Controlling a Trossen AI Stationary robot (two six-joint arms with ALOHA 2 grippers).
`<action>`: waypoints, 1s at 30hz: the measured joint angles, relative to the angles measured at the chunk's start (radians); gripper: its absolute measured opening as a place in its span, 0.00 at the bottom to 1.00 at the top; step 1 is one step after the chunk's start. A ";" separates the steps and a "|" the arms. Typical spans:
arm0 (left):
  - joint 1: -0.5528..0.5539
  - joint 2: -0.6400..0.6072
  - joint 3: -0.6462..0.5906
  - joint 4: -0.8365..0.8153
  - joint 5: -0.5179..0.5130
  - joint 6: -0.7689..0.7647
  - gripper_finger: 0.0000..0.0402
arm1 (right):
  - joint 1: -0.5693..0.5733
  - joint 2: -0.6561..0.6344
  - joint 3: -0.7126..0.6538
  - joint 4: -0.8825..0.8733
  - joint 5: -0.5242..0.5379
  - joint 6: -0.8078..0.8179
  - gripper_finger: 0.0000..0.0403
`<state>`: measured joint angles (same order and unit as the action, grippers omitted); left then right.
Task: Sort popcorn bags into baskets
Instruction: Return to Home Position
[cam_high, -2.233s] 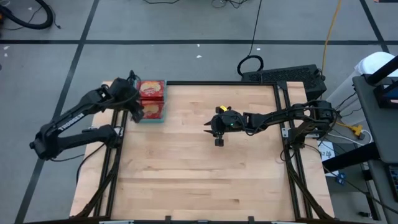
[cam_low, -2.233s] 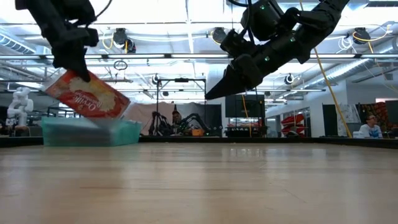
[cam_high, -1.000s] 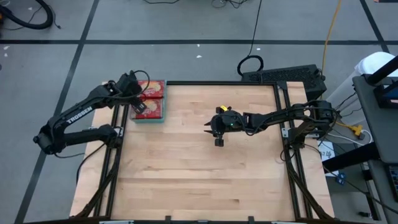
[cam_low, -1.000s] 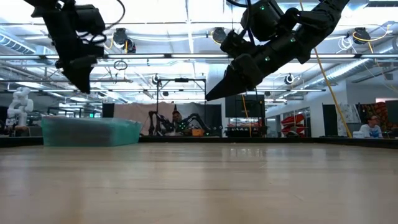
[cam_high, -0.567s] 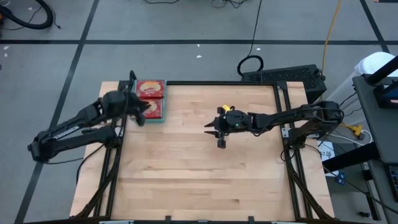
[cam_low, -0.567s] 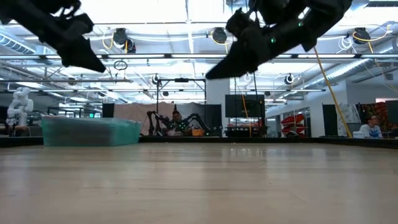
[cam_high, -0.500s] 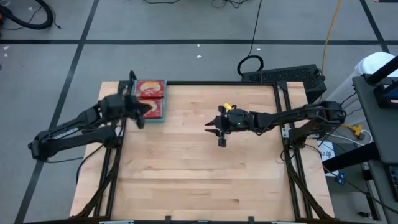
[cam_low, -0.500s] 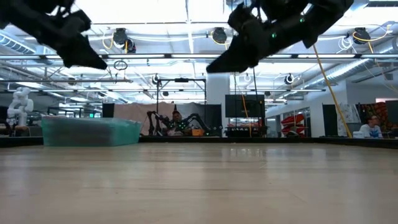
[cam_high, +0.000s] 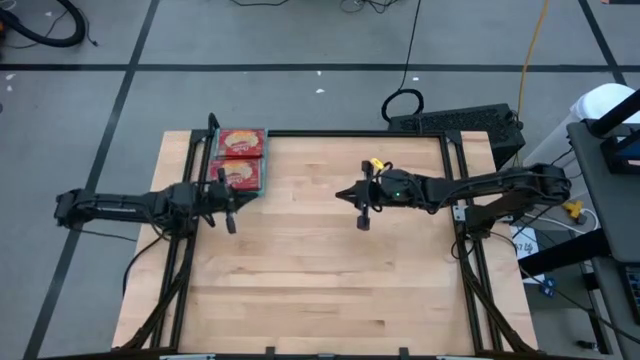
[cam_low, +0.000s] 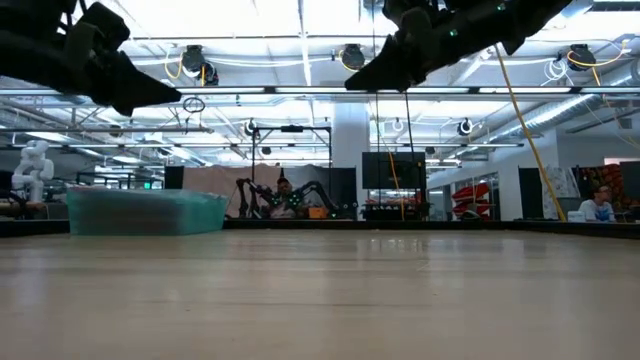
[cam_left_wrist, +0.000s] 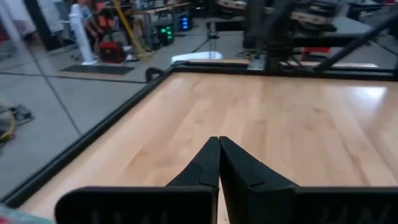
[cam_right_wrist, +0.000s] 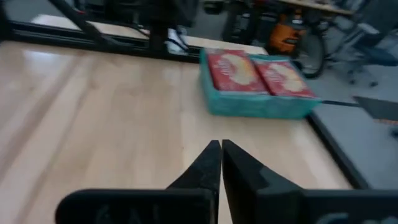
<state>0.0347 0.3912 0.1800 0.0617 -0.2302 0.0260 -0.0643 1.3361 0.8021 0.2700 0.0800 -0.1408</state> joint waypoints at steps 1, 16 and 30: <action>-0.017 0.000 -0.008 0.010 -0.004 0.000 0.01 | 0.000 -0.008 -0.002 -0.008 0.014 -0.009 0.02; -0.110 -0.001 -0.147 0.157 -0.088 -0.025 0.01 | -0.060 -0.054 -0.311 0.314 0.050 -0.027 0.00; -0.143 -0.002 -0.149 0.175 -0.086 0.017 0.01 | -0.059 -0.395 -0.598 0.405 0.048 0.037 0.00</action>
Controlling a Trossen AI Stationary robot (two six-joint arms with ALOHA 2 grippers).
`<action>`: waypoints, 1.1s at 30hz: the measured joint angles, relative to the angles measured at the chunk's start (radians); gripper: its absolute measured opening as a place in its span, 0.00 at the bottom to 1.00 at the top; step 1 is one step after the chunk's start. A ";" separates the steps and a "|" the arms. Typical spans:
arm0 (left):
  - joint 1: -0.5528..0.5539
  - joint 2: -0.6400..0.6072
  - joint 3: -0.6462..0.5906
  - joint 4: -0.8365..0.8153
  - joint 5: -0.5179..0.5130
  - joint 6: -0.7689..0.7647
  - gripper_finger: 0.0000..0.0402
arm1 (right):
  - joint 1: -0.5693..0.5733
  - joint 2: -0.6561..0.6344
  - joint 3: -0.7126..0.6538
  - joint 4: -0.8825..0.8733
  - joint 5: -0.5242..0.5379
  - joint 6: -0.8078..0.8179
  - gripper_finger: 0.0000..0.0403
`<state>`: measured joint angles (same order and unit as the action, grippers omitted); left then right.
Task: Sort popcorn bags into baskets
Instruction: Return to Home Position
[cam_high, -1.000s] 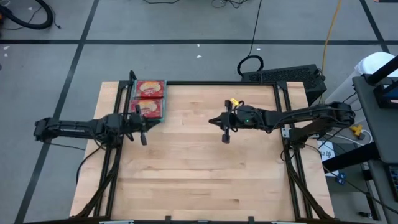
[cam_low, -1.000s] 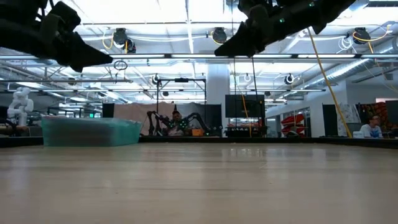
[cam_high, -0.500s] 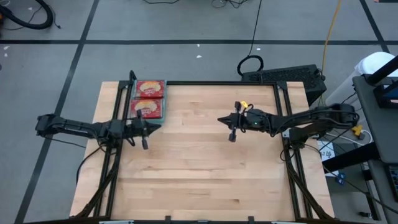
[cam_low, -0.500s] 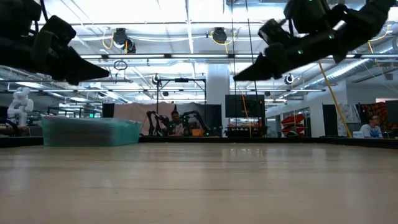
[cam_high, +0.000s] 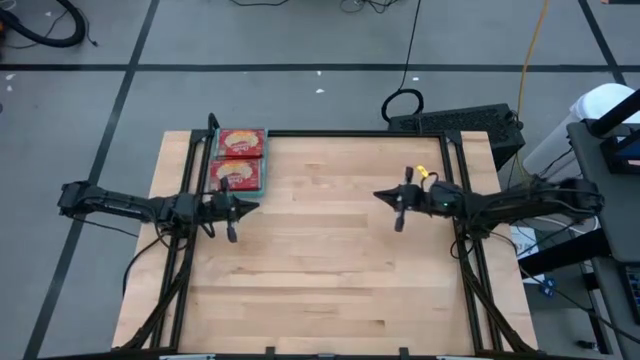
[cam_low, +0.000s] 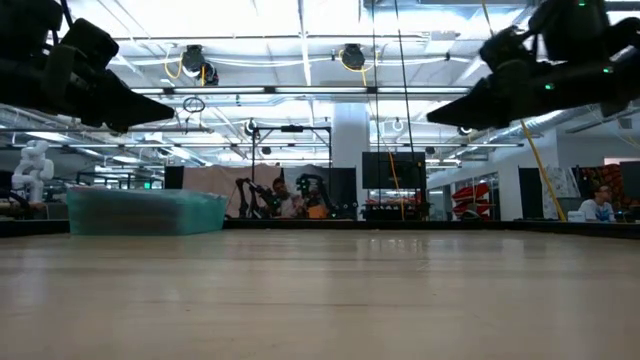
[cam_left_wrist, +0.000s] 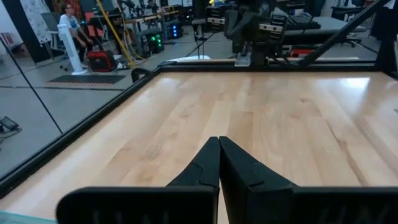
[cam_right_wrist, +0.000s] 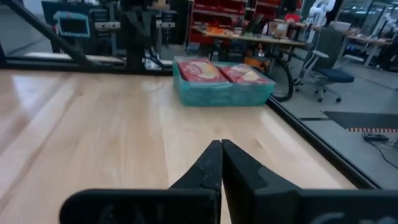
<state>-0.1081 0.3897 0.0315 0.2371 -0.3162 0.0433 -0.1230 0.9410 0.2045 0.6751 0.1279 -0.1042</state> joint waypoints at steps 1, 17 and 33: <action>0.000 0.000 0.000 0.000 0.000 0.000 0.01 | 0.000 -0.030 -0.017 -0.005 0.001 0.005 0.00; 0.008 0.000 0.000 0.000 0.000 -0.026 0.02 | 0.006 -0.298 -0.107 -0.287 0.001 0.070 0.00; 0.008 0.001 0.000 0.000 0.000 -0.022 0.01 | 0.061 -0.552 -0.139 -0.416 -0.067 0.096 0.00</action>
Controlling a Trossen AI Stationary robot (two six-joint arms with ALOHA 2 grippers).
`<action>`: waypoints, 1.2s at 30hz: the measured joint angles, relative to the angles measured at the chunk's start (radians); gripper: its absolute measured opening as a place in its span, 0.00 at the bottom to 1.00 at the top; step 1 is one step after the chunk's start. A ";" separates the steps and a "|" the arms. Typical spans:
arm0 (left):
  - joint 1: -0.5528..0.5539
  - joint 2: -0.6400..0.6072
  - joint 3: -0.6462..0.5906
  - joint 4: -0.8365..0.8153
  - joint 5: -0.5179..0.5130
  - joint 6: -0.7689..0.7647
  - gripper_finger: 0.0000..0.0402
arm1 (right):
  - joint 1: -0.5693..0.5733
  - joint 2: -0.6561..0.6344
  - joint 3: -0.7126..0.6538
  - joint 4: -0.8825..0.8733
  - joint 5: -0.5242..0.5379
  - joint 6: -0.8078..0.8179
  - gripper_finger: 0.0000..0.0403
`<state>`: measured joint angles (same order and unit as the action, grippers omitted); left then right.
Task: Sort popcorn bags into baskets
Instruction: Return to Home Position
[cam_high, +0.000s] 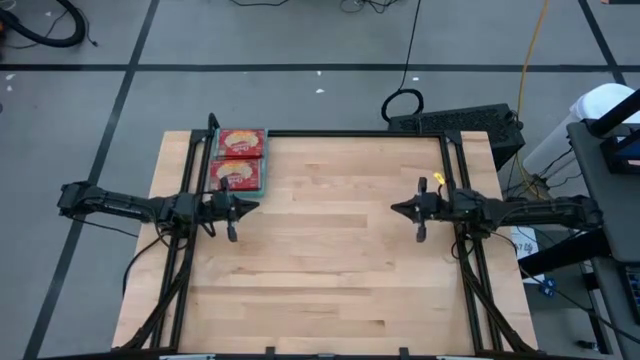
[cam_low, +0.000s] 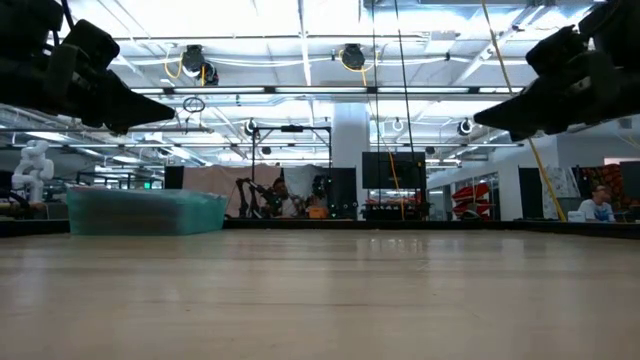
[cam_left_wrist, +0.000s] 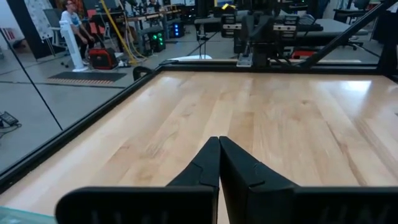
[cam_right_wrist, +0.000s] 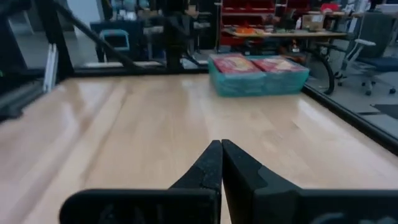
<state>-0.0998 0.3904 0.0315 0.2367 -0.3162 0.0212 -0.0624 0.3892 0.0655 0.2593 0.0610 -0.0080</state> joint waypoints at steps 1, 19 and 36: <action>0.000 0.000 0.000 0.000 0.000 0.000 0.02 | 0.000 -0.010 -0.011 0.008 -0.013 0.014 0.00; -0.003 0.000 0.000 -0.025 0.000 -0.049 0.02 | 0.009 -0.226 -0.013 -0.149 0.095 0.075 0.00; -0.003 0.000 0.000 -0.006 0.000 -0.007 0.04 | 0.195 -0.331 -0.021 -0.177 0.119 0.004 0.00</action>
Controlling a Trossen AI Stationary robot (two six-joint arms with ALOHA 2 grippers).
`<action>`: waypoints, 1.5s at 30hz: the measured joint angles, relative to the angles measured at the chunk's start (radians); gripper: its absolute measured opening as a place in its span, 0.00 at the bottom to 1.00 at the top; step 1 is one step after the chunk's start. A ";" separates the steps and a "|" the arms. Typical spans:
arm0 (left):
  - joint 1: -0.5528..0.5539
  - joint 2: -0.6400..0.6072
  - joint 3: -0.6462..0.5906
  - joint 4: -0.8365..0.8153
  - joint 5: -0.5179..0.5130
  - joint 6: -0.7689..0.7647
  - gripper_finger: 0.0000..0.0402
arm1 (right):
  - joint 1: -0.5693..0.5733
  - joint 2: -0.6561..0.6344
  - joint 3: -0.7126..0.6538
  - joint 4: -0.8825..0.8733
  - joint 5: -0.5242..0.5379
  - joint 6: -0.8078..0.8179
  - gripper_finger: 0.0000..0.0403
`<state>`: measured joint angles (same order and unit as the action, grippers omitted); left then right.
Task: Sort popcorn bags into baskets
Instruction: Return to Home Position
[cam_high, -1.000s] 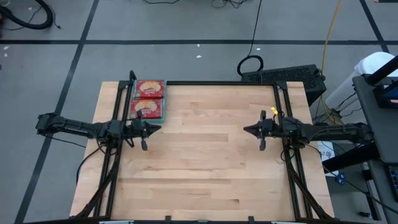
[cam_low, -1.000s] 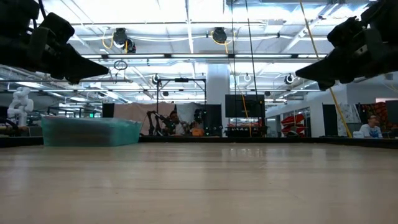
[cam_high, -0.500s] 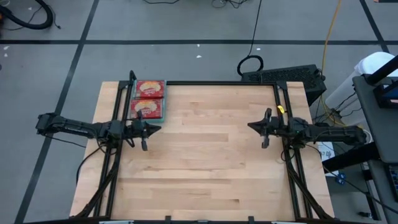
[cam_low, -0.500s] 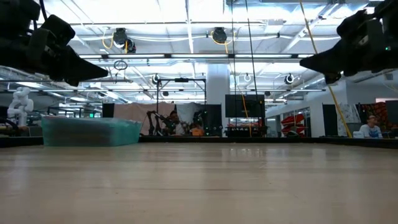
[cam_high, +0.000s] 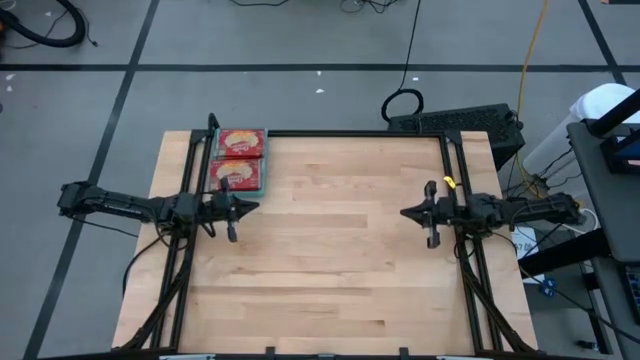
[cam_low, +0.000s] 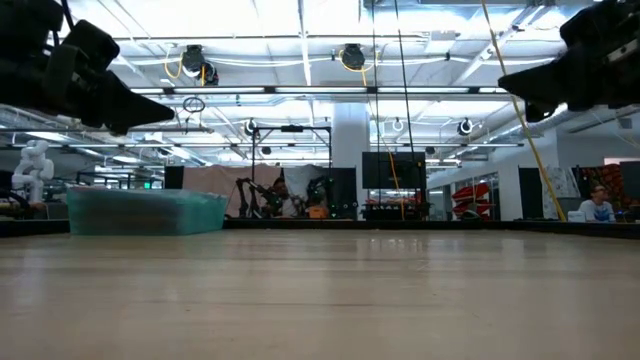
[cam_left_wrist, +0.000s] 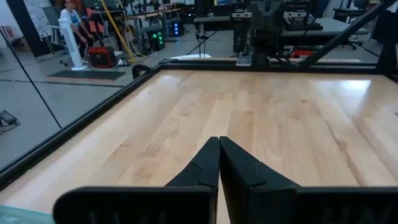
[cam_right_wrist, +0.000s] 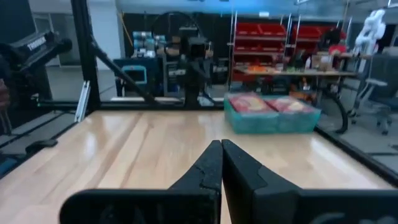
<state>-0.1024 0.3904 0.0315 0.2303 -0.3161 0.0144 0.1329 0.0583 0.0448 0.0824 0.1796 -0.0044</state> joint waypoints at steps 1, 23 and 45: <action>0.000 0.000 0.000 0.005 0.000 0.004 0.04 | 0.000 -0.011 0.000 0.001 0.000 -0.008 0.00; 0.000 -0.001 0.000 0.015 0.003 0.041 0.01 | 0.000 -0.057 0.013 -0.054 -0.045 -0.041 0.00; 0.000 -0.001 0.000 0.007 0.028 0.017 0.04 | 0.000 -0.043 -0.017 -0.032 0.029 -0.040 0.00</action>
<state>-0.1024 0.3897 0.0315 0.2375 -0.2879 0.0311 0.1326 0.0151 0.0277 0.0508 0.2089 -0.0448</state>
